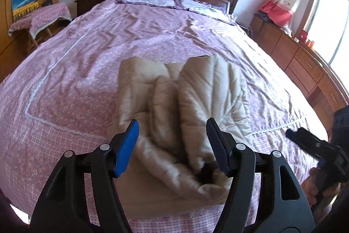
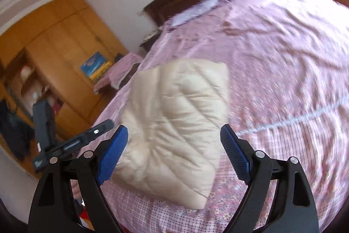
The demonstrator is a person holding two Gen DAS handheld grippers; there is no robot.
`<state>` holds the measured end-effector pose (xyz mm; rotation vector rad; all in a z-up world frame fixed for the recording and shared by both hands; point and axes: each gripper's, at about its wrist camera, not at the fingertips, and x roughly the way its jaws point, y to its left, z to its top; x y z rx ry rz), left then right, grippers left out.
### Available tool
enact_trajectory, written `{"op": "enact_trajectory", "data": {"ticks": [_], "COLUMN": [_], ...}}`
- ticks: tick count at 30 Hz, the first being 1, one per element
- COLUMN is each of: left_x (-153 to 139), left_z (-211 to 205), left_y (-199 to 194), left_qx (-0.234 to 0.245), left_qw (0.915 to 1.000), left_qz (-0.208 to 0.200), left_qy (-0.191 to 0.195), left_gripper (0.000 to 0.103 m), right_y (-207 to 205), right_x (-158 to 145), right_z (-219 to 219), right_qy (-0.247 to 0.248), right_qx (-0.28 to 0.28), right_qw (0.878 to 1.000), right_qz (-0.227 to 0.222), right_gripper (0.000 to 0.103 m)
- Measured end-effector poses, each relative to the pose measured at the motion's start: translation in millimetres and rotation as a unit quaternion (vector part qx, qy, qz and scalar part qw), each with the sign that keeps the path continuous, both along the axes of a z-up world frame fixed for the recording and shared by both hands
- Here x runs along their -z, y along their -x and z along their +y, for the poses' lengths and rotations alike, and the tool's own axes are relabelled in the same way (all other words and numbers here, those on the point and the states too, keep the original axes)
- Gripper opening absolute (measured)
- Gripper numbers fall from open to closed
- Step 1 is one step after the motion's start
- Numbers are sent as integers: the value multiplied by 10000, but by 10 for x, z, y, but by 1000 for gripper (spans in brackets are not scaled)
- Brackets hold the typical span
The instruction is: Fold large clothes
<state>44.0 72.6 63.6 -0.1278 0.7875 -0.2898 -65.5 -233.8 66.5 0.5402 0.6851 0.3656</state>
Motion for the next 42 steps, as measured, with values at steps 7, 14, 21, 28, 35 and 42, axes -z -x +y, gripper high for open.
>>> {"op": "enact_trajectory", "data": {"ticks": [7, 14, 21, 28, 35, 42], "left_x": [1, 137, 281, 284, 581, 868], "left_z": [-296, -612, -437, 157, 671, 886], "left_y": [-143, -343, -366, -197, -223, -200], "left_qx": [336, 227, 461, -197, -776, -1047], "left_qw": [9993, 9973, 9975, 9987, 9930, 9900], "left_qz": [118, 256, 537, 364, 553, 632], "left_qy": [-74, -642, 68, 311, 699, 702], "left_gripper": [64, 67, 17, 15, 23, 27], "right_y": [-133, -374, -513, -584, -626, -708], "right_x": [484, 908, 928, 539, 399, 554], "right_z": [-310, -272, -27, 498, 1071, 1389], "right_qy": [-300, -711, -903, -98, 986, 1449], "right_qx": [637, 400, -100, -638, -922, -1232], "right_qw": [9958, 9910, 9916, 9972, 9907, 9816], "right_qz": [583, 1064, 917, 377, 167, 170], "right_gripper": [81, 71, 58, 58, 58, 58]}}
